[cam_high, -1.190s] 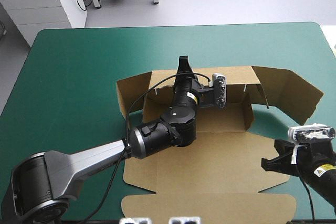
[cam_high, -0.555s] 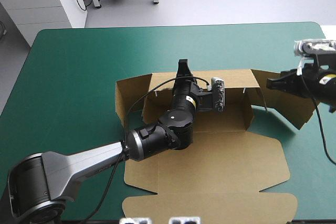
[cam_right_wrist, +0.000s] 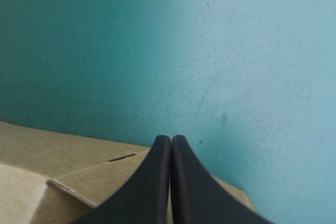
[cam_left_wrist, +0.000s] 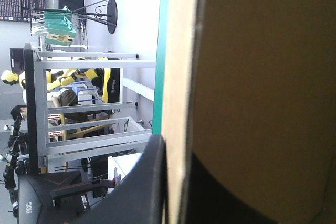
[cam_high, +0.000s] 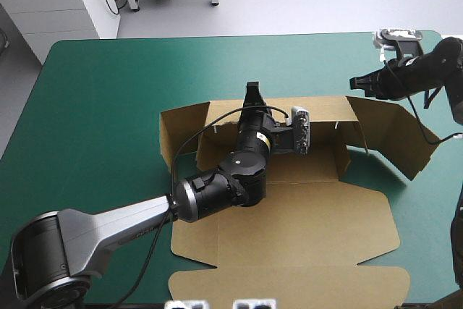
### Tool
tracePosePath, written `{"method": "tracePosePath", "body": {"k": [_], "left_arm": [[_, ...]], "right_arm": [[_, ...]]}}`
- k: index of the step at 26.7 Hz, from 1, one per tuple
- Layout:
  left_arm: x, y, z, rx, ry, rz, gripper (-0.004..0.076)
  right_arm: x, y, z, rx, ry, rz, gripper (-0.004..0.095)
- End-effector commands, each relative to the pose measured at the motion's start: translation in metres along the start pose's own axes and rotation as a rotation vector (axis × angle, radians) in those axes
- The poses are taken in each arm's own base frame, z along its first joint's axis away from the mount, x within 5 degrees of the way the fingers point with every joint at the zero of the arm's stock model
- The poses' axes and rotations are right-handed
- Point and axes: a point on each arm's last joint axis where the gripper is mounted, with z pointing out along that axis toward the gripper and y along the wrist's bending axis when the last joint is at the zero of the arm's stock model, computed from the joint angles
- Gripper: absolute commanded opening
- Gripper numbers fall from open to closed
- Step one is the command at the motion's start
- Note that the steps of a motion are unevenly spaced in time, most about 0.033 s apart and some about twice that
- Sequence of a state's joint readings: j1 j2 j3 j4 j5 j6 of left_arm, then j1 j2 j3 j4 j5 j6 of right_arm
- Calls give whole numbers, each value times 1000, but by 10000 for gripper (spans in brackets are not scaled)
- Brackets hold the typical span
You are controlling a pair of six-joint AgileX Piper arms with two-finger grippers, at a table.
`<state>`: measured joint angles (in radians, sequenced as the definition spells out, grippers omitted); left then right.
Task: Fold the box
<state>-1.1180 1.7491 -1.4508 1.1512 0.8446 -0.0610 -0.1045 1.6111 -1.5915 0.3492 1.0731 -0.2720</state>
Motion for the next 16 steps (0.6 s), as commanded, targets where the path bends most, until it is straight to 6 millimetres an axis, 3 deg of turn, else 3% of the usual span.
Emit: {"method": "tracePosePath", "body": {"k": [1,8,14,16], "left_arm": [[0,26,-19,-79,-57,-38,-8],[1,25,-17,-77,-48,-37,-8],[-1,22,-15,-72,-48,-21,-8],[-2,17,-10,-63,-39,-12,-8]], "right_arm": [[-5,5,-13,-16,-34,-18,-14],[7,7,-14,-45,91,-47,-14],[13,16,-30,-77,85,-63,-14],[23,21,-29,-126,90,-73,-14]]}}
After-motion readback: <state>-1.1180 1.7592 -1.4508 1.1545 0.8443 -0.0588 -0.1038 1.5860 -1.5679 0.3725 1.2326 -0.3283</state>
